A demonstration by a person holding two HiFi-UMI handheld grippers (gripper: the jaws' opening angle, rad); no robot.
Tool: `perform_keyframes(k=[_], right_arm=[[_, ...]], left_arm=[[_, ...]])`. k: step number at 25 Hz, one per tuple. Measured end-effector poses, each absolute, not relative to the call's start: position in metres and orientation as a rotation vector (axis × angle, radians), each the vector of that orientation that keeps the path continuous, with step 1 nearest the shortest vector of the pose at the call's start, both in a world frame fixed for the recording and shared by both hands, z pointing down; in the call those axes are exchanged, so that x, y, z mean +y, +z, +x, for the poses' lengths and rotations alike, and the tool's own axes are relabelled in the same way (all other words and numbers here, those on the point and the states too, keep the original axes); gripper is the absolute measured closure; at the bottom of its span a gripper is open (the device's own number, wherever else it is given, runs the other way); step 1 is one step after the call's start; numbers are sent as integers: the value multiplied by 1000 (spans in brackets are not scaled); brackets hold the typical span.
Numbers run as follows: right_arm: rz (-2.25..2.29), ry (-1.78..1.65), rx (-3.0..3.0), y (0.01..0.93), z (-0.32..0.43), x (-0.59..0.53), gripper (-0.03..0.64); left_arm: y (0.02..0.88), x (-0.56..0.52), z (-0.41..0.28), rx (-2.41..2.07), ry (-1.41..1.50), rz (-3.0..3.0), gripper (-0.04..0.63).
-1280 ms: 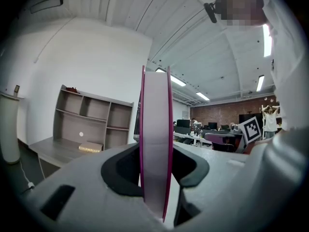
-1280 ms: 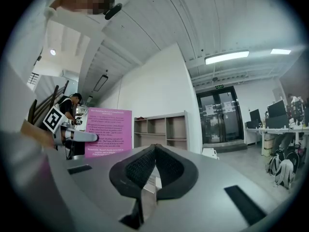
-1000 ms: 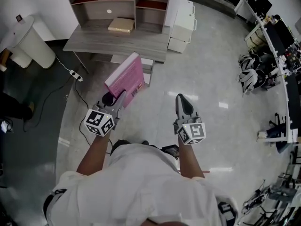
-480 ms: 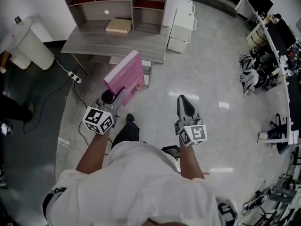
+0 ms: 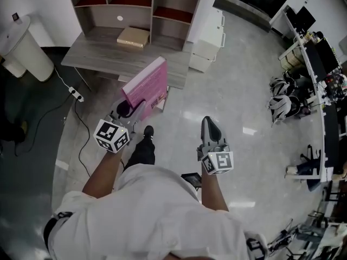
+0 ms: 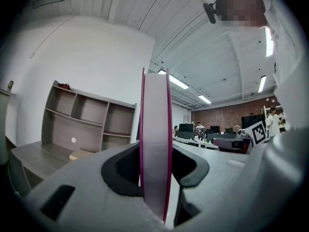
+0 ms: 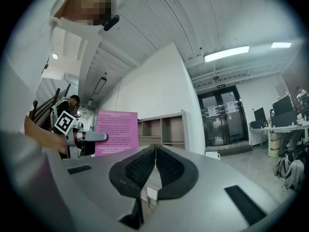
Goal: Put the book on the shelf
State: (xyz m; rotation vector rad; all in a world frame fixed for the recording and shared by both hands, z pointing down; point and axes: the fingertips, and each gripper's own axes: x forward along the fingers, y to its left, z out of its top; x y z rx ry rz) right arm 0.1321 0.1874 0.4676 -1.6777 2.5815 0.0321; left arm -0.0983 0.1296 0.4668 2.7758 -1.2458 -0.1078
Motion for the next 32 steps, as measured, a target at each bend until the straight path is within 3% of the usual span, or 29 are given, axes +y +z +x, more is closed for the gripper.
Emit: perform_keyframes(k=[21, 32], right_arm=[[-1815, 85, 2564, 431, 126, -122, 601], [-1881, 180, 2539, 411, 118, -200, 601]], left_arm=[[431, -199, -103, -1170, -74, 2848, 446], [399, -294, -82, -1219, 39, 2990, 445]])
